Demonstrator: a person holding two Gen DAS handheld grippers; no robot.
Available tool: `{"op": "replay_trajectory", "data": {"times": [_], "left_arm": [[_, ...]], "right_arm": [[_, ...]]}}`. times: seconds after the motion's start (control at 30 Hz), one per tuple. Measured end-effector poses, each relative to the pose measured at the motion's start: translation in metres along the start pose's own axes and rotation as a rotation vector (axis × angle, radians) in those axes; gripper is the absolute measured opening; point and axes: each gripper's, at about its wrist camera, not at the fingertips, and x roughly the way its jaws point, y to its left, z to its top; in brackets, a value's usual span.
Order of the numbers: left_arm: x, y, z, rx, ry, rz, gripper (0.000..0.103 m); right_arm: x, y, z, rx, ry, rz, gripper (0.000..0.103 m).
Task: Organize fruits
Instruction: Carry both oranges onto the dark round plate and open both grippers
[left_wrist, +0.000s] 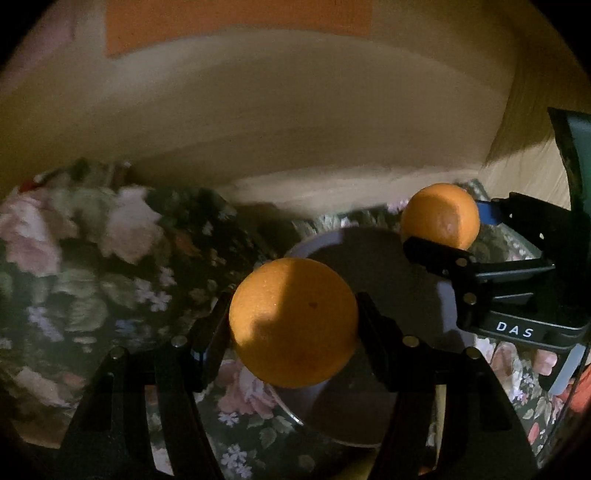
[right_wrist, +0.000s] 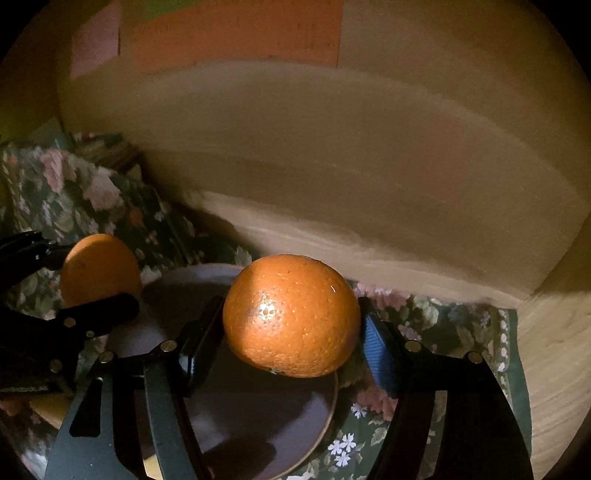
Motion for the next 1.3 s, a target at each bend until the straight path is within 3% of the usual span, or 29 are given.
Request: {"op": "replay_trajectory", "data": {"times": [0.23,0.37,0.5,0.67,0.77,0.83,0.9,1.03,1.3], "left_arm": [[0.024,-0.012,0.003,0.020,0.066,-0.027,0.065],[0.037,-0.015,0.003,0.016,0.107,-0.030,0.065],[0.041,-0.024,0.001,0.046,0.104,0.005,0.065],[0.042,-0.021,0.001,0.025,0.113,-0.001,0.065],[0.029,-0.019,0.004,0.019,0.059,-0.002,0.068],[0.012,-0.020,0.007,0.030,0.000,0.013,0.081],[-0.005,-0.021,0.009,0.037,-0.056,0.021,0.087],[-0.034,-0.019,0.007,0.034,-0.105,0.039,0.087],[-0.072,-0.011,-0.030,0.004,-0.098,0.035,0.088]], "right_arm": [[0.027,-0.006,-0.007,0.001,0.093,0.019,0.067],[0.028,-0.006,-0.007,-0.008,0.096,0.025,0.067],[0.028,-0.005,-0.006,-0.015,0.109,0.034,0.067],[0.028,-0.010,-0.006,-0.003,0.129,0.055,0.067],[0.024,-0.011,-0.009,0.003,0.130,0.058,0.067],[0.021,-0.011,-0.010,-0.008,0.127,0.050,0.067],[0.013,-0.008,-0.011,-0.017,0.111,0.038,0.068],[-0.021,-0.006,-0.004,-0.024,0.015,0.010,0.084],[-0.077,0.006,-0.010,0.002,-0.055,0.036,0.085]]}}
